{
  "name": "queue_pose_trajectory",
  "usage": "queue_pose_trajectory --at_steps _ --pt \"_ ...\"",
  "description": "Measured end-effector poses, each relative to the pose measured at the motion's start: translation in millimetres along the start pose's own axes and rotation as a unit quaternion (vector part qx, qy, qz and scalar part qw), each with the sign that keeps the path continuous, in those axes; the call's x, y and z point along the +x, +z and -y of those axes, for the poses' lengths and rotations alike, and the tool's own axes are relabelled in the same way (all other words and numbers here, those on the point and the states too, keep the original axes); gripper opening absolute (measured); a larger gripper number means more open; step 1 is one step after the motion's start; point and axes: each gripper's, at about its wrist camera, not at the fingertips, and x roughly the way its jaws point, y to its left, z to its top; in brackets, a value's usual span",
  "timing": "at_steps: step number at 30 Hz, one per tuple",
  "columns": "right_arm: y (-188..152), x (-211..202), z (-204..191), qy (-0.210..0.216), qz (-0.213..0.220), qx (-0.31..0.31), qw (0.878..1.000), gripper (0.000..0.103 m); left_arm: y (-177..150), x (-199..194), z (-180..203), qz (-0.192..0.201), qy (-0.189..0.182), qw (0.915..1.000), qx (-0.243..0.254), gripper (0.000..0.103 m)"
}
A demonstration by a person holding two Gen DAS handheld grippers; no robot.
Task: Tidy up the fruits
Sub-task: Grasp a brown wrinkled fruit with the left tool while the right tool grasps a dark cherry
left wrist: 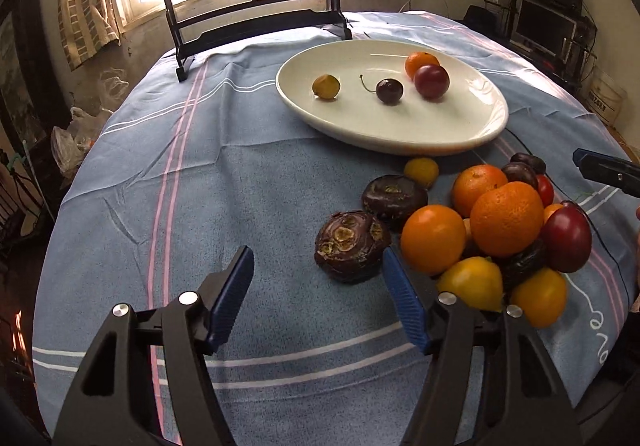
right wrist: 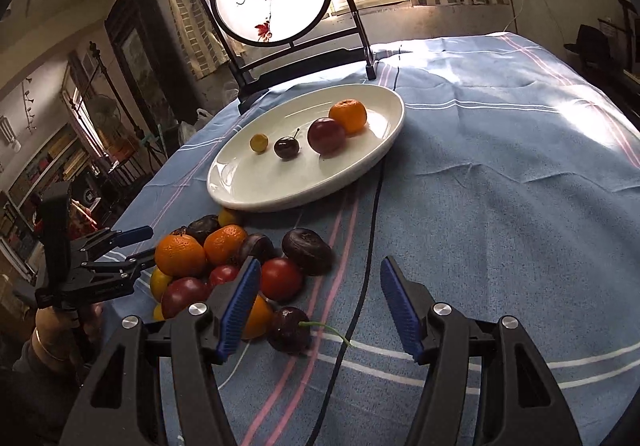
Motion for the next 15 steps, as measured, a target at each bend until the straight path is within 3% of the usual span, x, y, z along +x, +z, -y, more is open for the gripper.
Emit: queue_pose_trajectory --at_steps 6,8,9,12,15 --pt "-2.3 -1.9 1.6 0.002 0.005 0.002 1.0 0.063 9.9 18.7 2.6 -0.028 -0.027 0.9992 -0.002 0.062" --pt "-3.1 -1.6 -0.2 0.001 0.003 -0.003 1.0 0.063 9.3 23.9 -4.0 -0.041 -0.058 0.9973 -0.02 0.048" --pt "-3.9 -2.2 -1.5 0.002 0.003 -0.007 1.0 0.063 8.5 22.5 -4.1 -0.038 -0.057 0.9975 -0.02 0.04" --pt "-5.0 -2.6 -4.1 0.003 0.003 -0.014 1.0 0.063 2.6 14.2 1.5 -0.026 -0.04 0.9988 -0.012 0.04" --pt "-5.4 -1.6 -6.0 0.002 -0.007 -0.022 1.0 0.063 -3.8 -1.2 -0.9 -0.004 -0.047 0.9986 -0.023 0.04"
